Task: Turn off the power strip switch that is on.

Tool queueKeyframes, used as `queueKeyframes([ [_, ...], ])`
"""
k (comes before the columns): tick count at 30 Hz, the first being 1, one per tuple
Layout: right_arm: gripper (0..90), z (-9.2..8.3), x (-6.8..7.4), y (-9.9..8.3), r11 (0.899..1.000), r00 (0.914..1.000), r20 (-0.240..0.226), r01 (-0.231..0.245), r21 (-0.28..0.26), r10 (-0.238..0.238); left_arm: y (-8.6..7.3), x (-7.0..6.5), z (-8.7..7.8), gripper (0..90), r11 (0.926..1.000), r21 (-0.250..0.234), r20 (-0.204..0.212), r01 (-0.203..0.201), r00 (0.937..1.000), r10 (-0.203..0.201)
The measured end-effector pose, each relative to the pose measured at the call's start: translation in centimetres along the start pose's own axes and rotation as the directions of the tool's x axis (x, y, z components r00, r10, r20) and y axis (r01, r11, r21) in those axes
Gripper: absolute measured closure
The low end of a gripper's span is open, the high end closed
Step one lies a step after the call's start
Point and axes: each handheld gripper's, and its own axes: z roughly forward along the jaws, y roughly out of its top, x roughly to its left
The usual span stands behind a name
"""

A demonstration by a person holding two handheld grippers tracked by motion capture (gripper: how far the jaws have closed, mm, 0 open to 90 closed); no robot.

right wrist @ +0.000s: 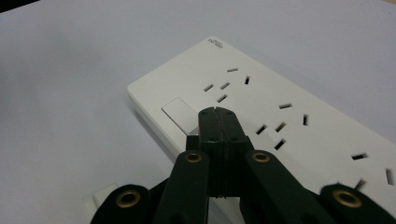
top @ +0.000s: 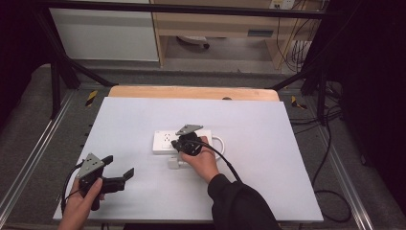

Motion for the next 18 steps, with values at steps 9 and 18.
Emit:
queueKeyframes([
  [9,90.0,-0.2,-0.3,-0.2,1.000,0.9998,0.012,-0.013,-0.013,0.013,0.0,0.1,-0.1,5.4,1.0000,-0.001,-0.002,0.001,1.0000,-0.001],
  [18,90.0,-1.1,-0.4,0.1,0.999,0.9998,0.020,-0.006,-0.040,0.007,0.0,0.1,-0.1,5.4,1.0000,-0.001,-0.001,0.000,1.0000,0.000],
])
